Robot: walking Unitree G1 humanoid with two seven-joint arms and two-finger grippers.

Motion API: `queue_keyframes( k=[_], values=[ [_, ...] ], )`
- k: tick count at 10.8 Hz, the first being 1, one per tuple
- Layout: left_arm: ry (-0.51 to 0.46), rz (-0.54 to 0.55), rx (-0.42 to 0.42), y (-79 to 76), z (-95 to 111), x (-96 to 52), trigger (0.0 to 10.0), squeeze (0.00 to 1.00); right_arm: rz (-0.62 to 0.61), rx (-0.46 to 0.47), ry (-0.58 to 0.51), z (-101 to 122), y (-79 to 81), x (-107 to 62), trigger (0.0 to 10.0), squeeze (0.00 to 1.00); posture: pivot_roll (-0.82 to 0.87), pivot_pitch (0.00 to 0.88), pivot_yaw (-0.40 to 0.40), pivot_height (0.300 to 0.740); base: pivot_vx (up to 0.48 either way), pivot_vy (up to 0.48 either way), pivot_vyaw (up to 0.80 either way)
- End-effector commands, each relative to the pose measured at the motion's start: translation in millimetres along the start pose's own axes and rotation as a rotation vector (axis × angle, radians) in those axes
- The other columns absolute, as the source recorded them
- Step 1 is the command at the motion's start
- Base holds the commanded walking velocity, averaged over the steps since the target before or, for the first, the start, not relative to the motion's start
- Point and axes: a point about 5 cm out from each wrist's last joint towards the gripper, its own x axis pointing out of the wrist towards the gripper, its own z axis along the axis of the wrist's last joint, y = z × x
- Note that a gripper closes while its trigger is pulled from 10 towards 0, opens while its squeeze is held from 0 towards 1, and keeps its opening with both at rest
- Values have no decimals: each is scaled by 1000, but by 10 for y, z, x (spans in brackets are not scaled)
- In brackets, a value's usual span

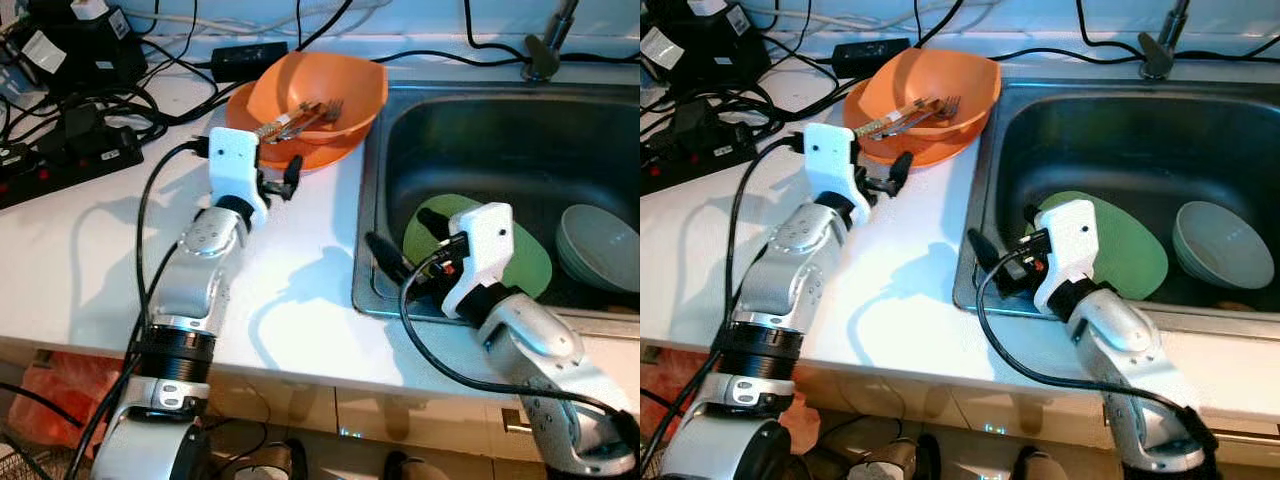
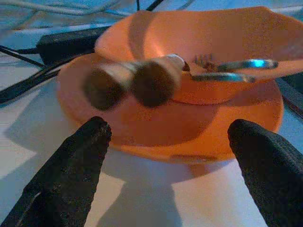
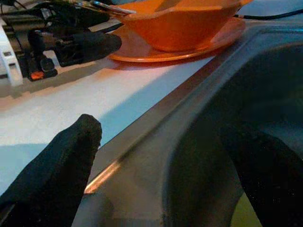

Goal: Kitchen organization

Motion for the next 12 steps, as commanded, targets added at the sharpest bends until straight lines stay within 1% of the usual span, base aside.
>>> queue_keyframes(
  k=[1,2,3,4,5,7,8,10,12],
  values=[
    [0,15,7,82,-25,-27,10000,0,5,28,79,-161,-6,19,10000,0,69,136,124,740,0,0,0],
    [42,40,12,165,-114,-7,10000,0,-1,14,68,-132,-25,42,10000,0,63,123,121,740,0,0,0],
    [61,39,12,180,-127,20,10000,0,1,13,66,-115,-28,49,10000,0,60,118,119,740,0,0,0],
    [58,31,26,200,-97,84,10000,0,15,3,65,-99,-26,43,10000,0,61,109,120,740,0,0,0],
    [66,21,29,194,-82,148,10000,0,24,0,70,-113,-28,37,10000,0,64,105,124,740,0,0,0],
    [47,-2,33,151,13,271,10000,0,111,14,72,-105,77,-8,10000,0,57,105,138,740,0,0,0],
    [40,-8,33,148,51,304,10000,0,137,9,80,-113,106,-38,10000,0,51,106,152,740,0,0,0],
    [66,-40,36,131,12,367,10000,0,156,22,82,-108,143,-68,10000,0,44,114,173,740,0,0,0],
    [100,-71,43,99,-35,402,10000,0,224,47,90,-88,217,-136,10000,0,36,121,180,740,0,0,0]
  ],
)
